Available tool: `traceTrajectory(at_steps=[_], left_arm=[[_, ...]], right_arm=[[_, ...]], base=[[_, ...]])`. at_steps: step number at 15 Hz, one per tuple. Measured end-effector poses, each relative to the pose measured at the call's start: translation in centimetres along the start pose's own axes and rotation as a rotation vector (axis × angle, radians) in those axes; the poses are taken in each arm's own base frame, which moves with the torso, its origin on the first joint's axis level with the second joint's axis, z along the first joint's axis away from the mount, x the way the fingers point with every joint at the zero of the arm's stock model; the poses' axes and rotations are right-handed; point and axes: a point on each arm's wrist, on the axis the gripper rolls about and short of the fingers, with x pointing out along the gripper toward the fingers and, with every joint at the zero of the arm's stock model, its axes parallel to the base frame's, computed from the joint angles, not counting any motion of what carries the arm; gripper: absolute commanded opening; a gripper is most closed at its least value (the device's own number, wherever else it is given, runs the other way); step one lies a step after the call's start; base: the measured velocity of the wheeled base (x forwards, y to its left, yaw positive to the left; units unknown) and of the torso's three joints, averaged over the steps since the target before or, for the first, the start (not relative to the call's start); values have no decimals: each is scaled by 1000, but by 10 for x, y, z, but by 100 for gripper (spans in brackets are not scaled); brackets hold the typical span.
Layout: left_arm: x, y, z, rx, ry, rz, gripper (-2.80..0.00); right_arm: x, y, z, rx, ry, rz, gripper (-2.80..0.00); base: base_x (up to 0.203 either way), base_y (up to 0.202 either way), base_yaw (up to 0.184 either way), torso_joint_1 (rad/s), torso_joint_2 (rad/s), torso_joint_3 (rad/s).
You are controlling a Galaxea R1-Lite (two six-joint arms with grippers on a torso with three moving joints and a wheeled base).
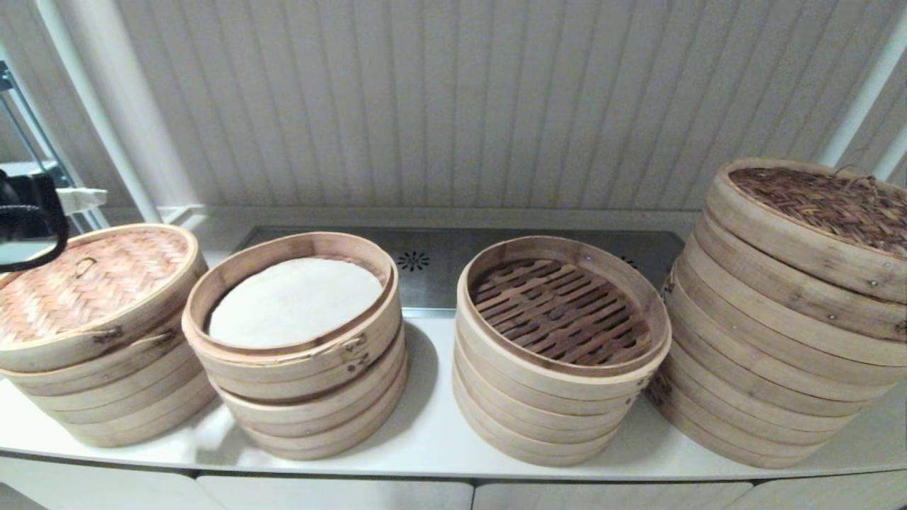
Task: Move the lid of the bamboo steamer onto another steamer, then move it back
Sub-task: Pick up the steamer
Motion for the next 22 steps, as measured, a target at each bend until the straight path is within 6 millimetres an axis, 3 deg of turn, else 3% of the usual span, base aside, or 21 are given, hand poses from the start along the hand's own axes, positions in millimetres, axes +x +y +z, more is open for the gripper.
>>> traceTrajectory(at_steps=[4, 8, 22], left_arm=[[6, -36, -17, 12, 112, -59, -280], [8, -58, -34, 21, 249, -117, -280], [11, -84, -64, 71, 473, -211, -280]], right_arm=[[0, 0, 0, 0, 0, 0, -280], [0, 0, 0, 0, 0, -1, -280], [0, 0, 0, 2, -1, -1, -280]], base=[[0, 0, 0, 0, 0, 0], [0, 0, 0, 0, 0, 0], [0, 0, 0, 0, 0, 0]])
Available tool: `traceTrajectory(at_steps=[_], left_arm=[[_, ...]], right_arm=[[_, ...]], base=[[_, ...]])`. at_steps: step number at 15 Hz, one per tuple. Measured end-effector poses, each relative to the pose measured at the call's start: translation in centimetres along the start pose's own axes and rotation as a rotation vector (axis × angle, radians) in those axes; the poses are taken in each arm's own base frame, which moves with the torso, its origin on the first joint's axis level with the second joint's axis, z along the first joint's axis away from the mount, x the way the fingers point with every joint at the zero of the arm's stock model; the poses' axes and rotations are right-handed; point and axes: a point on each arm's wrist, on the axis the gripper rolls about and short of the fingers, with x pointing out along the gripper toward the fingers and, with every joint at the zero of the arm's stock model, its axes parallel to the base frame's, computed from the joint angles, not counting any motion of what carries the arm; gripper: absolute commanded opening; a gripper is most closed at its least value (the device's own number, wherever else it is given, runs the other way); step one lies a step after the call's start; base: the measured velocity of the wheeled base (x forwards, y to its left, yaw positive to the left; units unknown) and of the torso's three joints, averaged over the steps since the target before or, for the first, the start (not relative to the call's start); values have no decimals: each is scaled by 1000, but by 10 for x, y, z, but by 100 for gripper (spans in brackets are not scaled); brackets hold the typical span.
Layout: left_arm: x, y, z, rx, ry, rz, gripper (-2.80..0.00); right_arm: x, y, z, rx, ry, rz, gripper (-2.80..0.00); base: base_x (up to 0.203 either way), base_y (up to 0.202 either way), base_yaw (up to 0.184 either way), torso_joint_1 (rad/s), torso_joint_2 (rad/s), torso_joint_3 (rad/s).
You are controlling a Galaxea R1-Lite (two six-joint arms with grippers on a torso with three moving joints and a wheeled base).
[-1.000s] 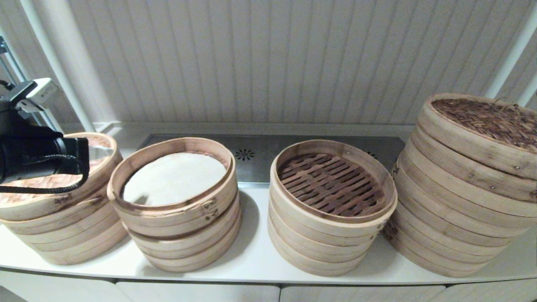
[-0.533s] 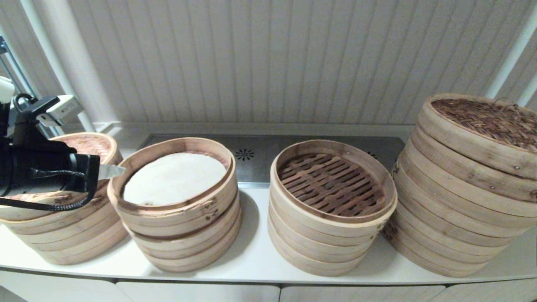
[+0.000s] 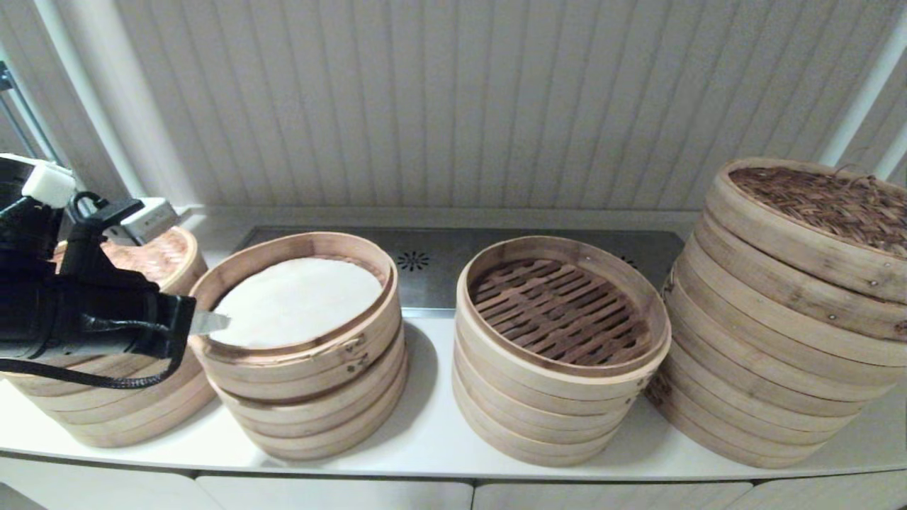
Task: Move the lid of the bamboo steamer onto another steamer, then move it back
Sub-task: Pick up the steamer
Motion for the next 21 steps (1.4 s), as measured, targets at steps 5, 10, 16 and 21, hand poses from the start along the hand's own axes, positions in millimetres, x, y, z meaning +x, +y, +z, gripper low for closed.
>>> traceTrajectory(at_steps=[5, 10, 16, 21], left_arm=[[-2, -10, -9, 21, 16, -30, -280], [-5, -17, -18, 40, 24, -28, -280], [-4, -19, -22, 44, 40, -37, -280], [-23, -22, 1, 19, -86, -38, -280]], right_arm=[[0, 0, 0, 0, 0, 0, -280], [0, 0, 0, 1, 0, 0, -280], [0, 0, 0, 2, 0, 0, -280], [0, 0, 0, 2, 1, 0, -280]], base=[[0, 0, 0, 0, 0, 0], [0, 0, 0, 0, 0, 0], [0, 0, 0, 0, 0, 0], [0, 0, 0, 0, 0, 0]])
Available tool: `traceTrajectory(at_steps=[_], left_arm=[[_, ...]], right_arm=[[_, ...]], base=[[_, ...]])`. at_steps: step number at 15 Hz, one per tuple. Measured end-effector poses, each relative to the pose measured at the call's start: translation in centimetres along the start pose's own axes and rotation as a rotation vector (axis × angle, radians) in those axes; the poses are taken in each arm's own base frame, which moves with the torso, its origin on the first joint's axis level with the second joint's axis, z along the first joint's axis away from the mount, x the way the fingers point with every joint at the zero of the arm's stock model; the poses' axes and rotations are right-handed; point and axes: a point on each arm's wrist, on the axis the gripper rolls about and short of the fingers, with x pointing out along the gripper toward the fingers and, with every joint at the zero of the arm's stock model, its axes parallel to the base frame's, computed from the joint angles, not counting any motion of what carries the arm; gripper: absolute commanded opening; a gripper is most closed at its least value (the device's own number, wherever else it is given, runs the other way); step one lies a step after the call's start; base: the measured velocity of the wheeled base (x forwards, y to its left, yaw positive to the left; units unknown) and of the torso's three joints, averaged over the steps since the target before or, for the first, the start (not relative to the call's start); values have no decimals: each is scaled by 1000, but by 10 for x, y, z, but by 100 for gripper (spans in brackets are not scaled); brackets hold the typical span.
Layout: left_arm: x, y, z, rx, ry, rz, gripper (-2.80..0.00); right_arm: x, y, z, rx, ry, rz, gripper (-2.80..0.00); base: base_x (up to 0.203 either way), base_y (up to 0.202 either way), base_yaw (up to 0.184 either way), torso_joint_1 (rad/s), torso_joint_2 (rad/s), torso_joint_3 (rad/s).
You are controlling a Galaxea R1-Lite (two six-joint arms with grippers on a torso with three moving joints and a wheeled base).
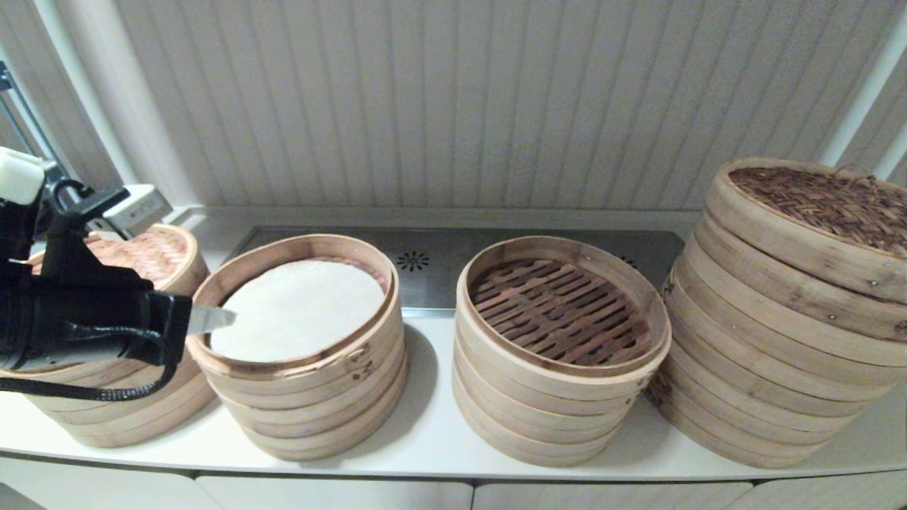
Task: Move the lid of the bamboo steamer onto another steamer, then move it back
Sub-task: Pick up the steamer
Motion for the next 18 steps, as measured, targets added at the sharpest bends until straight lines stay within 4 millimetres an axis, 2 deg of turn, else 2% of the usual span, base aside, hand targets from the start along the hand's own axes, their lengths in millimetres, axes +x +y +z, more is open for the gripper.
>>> traceTrajectory(at_steps=[4, 7, 9, 12, 15, 18], left_arm=[[-41, -3, 12, -12, -175, 84, -280], [-76, -6, -6, -19, -272, 173, -280], [-95, -11, -33, -20, -332, 201, -280], [-111, -17, -85, -23, -408, 251, -280], [-111, -19, -132, -130, -417, 322, -280], [-104, -17, -161, -233, -344, 392, -280]], right_arm=[[0, 0, 0, 0, 0, 0, -280], [0, 0, 0, 0, 0, 0, -280], [0, 0, 0, 0, 0, -1, -280], [0, 0, 0, 0, 0, 0, -280], [0, 0, 0, 0, 0, 0, -280], [0, 0, 0, -1, 0, 0, -280]], base=[[0, 0, 0, 0, 0, 0], [0, 0, 0, 0, 0, 0], [0, 0, 0, 0, 0, 0], [0, 0, 0, 0, 0, 0], [0, 0, 0, 0, 0, 0], [0, 0, 0, 0, 0, 0]])
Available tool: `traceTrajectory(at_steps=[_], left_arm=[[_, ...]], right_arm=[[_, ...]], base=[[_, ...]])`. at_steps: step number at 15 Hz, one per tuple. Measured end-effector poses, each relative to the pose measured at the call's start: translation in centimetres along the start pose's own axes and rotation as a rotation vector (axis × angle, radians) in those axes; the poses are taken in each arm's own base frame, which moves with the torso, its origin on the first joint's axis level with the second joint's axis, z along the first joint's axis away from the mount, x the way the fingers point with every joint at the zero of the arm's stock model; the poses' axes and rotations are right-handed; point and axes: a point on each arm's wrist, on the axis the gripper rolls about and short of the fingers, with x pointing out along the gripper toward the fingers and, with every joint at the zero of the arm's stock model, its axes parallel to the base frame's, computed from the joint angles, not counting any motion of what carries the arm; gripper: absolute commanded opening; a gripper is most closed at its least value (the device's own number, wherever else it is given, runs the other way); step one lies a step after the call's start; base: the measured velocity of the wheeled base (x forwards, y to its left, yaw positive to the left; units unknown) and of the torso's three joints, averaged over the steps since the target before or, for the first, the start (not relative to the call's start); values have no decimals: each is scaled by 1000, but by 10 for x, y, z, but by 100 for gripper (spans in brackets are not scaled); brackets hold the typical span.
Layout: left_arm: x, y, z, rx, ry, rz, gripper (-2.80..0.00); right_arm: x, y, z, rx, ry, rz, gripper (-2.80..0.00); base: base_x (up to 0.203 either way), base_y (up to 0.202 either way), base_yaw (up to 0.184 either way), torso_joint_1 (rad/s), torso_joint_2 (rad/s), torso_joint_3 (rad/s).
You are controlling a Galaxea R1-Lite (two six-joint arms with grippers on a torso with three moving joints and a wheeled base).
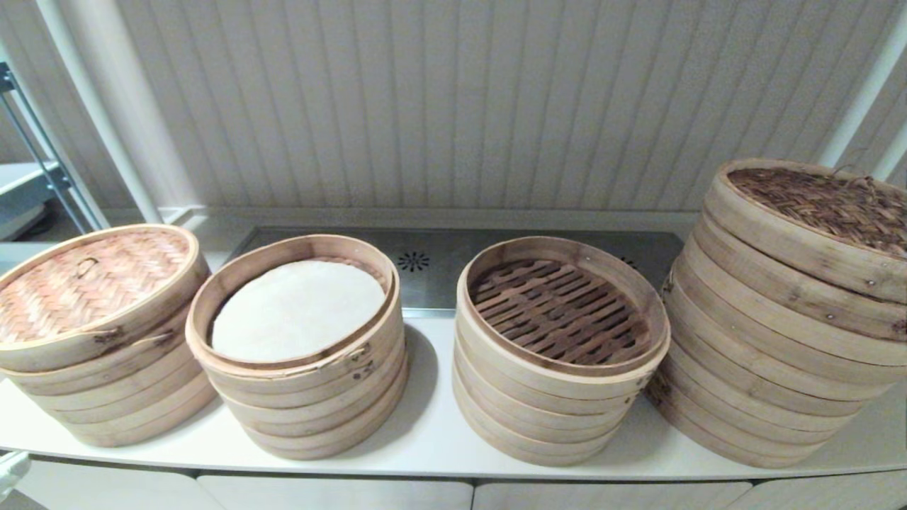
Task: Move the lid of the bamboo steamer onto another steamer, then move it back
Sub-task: Pick up the steamer
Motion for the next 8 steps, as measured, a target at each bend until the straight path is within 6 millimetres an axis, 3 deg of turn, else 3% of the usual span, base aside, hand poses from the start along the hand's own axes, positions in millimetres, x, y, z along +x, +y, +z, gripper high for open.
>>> traceTrajectory(at_steps=[3, 8], left_arm=[[0, 6, -22, -23, 72, 101, -280], [-12, 11, -45, 9, 5, 178, -280]], right_arm=[[0, 0, 0, 0, 2, 0, -280], [0, 0, 0, 0, 2, 0, -280]], base=[[0, 0, 0, 0, 0, 0], [0, 0, 0, 0, 0, 0]])
